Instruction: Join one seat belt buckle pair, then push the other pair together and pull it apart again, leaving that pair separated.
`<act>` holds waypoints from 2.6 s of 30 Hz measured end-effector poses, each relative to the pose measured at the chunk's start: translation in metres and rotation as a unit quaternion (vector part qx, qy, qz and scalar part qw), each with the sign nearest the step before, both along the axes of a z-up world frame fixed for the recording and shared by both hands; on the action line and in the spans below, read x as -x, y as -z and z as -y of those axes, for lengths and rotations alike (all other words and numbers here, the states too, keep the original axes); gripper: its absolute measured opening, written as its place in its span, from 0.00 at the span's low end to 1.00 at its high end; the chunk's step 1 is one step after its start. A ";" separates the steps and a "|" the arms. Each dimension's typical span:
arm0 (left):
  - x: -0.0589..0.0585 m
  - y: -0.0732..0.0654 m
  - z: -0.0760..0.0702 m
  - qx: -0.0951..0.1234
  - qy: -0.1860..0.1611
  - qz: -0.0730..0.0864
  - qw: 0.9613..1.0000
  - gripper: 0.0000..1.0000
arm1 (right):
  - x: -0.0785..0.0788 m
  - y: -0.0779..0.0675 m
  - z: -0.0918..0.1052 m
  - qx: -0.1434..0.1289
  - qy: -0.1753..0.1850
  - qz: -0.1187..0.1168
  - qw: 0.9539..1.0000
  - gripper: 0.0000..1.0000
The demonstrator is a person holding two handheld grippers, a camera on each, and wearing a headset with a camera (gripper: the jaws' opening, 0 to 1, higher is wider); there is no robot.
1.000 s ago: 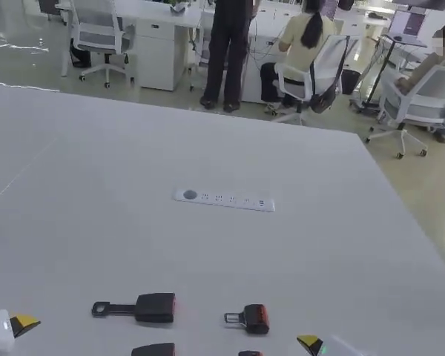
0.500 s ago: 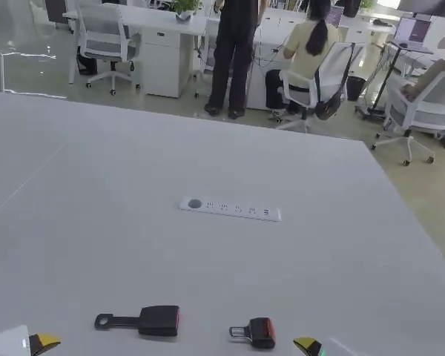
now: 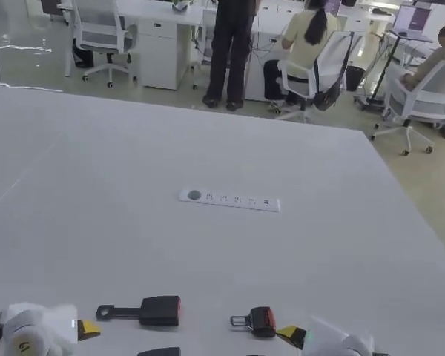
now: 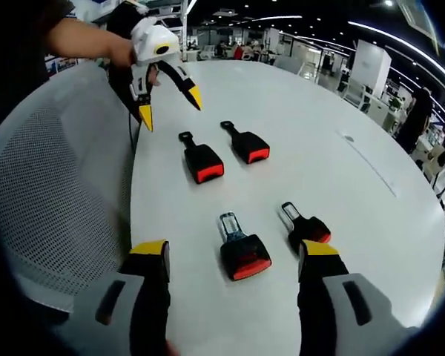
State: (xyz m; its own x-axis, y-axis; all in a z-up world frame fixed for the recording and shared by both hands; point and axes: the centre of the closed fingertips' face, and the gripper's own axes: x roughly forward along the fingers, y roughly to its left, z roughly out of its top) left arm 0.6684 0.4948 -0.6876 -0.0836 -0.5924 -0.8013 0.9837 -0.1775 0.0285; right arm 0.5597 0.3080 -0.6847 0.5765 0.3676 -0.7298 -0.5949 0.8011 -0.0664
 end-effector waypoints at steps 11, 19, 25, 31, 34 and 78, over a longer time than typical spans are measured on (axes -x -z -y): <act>0.002 0.020 0.029 -0.007 0.025 -0.007 1.000 0.59 | -0.009 0.008 0.004 0.042 -0.054 -0.020 0.997 0.66; 0.014 0.031 0.045 -0.011 0.041 -0.014 0.999 0.53 | -0.014 0.021 0.002 0.046 -0.074 -0.046 0.995 0.59; 0.014 0.039 0.052 -0.024 0.051 -0.016 0.998 0.49 | -0.012 0.033 0.000 0.049 -0.091 -0.073 0.992 0.51; 0.011 0.045 0.059 -0.032 0.063 -0.005 0.997 0.47 | -0.019 0.040 0.009 0.068 -0.106 -0.083 0.989 0.49; 0.013 0.049 0.061 -0.039 0.077 -0.004 0.996 0.45 | -0.021 0.042 0.012 0.065 -0.108 -0.088 0.988 0.43; 0.020 0.059 0.066 -0.102 0.172 0.027 0.979 0.34 | -0.011 0.064 0.007 0.065 -0.152 -0.138 0.977 0.34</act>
